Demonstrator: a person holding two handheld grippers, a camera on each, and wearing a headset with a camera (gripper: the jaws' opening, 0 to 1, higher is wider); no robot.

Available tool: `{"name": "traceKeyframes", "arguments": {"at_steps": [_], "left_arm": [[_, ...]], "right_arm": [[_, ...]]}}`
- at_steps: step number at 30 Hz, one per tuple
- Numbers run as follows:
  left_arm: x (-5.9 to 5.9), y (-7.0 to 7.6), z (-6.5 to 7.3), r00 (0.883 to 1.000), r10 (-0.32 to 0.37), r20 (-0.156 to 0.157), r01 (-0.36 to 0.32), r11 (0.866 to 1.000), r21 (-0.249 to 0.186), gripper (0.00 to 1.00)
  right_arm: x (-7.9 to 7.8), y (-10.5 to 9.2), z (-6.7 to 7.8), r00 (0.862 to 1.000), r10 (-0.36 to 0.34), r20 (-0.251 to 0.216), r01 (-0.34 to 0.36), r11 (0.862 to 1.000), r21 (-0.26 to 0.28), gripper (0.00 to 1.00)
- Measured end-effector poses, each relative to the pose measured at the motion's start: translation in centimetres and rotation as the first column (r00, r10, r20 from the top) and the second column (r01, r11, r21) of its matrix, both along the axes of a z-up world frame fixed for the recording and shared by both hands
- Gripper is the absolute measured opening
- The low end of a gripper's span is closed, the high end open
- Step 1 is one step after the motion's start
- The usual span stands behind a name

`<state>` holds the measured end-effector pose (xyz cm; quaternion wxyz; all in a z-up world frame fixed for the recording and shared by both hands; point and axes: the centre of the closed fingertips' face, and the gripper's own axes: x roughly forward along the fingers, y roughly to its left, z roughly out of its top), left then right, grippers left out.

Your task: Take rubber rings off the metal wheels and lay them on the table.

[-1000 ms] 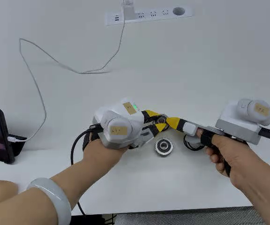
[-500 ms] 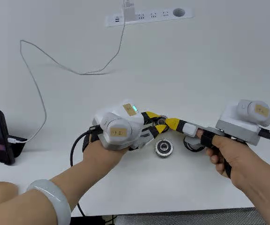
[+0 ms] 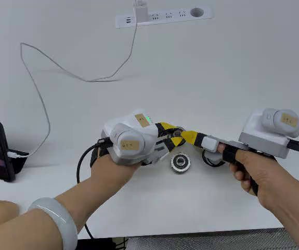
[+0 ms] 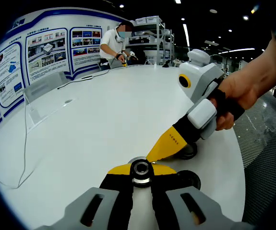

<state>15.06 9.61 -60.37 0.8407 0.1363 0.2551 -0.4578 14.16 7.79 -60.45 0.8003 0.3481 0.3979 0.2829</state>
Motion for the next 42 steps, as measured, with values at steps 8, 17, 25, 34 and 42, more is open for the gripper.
{"name": "traceKeyframes", "arguments": {"at_steps": [8,17,25,34,42], "left_arm": [[0.0,-0.1,0.0,1.000,0.001,-0.001,-0.001,1.000,-0.002,0.13],[0.0,-0.1,0.1,1.000,0.002,-0.001,-0.002,1.000,-0.004,0.13],[0.2,-0.1,0.1,1.000,0.002,-0.002,-0.002,1.000,-0.005,0.13],[0.2,0.0,0.1,1.000,0.004,-0.003,-0.004,1.000,-0.007,0.13],[0.2,0.0,0.1,1.000,0.003,-0.002,-0.003,1.000,-0.006,0.13]], "right_arm": [[0.2,0.6,0.0,0.999,-0.027,-0.033,0.028,0.999,0.040,0.22],[-0.2,0.8,0.1,0.999,-0.014,-0.040,0.015,0.999,0.034,0.22],[-0.2,1.1,0.5,0.998,0.001,-0.057,0.003,0.997,0.074,0.21],[0.1,0.9,0.3,0.999,-0.020,-0.043,0.022,0.998,0.060,0.21],[0.1,0.9,0.8,0.999,-0.010,-0.044,0.014,0.997,0.078,0.22]]}}
